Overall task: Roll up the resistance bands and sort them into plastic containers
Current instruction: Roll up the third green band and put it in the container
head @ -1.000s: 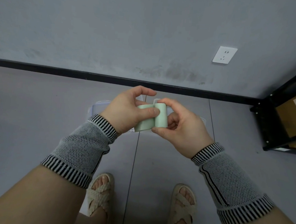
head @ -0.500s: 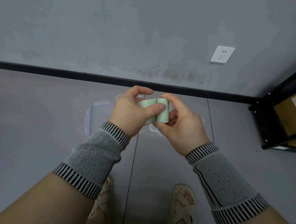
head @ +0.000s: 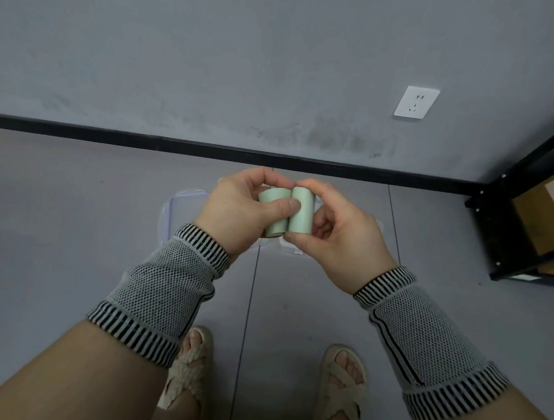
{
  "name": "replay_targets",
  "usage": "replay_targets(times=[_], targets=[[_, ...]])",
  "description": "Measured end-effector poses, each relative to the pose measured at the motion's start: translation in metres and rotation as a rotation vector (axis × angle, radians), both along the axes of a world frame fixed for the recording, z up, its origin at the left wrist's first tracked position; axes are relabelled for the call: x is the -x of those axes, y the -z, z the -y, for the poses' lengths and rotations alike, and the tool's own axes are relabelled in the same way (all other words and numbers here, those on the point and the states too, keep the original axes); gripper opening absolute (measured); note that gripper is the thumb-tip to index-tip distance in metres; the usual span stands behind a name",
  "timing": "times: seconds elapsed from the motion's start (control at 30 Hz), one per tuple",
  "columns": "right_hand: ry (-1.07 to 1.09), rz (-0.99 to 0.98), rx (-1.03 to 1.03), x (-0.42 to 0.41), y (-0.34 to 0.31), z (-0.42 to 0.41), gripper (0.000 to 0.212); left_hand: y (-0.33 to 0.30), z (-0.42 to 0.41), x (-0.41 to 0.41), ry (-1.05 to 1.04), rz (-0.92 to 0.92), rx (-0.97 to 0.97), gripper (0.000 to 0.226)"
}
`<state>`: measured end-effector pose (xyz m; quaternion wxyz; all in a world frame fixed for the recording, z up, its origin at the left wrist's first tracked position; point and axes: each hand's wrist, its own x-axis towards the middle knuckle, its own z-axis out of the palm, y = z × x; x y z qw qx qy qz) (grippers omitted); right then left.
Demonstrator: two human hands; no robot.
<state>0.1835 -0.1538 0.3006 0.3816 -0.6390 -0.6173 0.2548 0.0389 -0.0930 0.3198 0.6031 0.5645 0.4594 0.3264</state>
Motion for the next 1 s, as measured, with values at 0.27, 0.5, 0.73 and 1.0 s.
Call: replay_targets(times=[0.27, 0.5, 0.73, 1.0], targets=[[0.020, -0.094, 0.034, 0.0031, 0.0020, -0.0010, 0.074, 0.0006, -0.0023, 0.0010, -0.011, 0.011, -0.003, 0.019], [-0.026, -0.181, 0.044, 0.0018, 0.0005, -0.0016, 0.061, 0.0029, -0.0048, 0.0042, 0.025, 0.104, 0.060, 0.025], [-0.006, -0.179, 0.026, -0.0032, -0.0010, -0.0006, 0.057, 0.0026, -0.0047, -0.0006, 0.007, 0.214, 0.159, 0.042], [0.015, -0.151, 0.026, -0.0019, 0.0027, -0.0008, 0.059, 0.0051, -0.0069, -0.0012, -0.029, 0.181, 0.138, 0.033]])
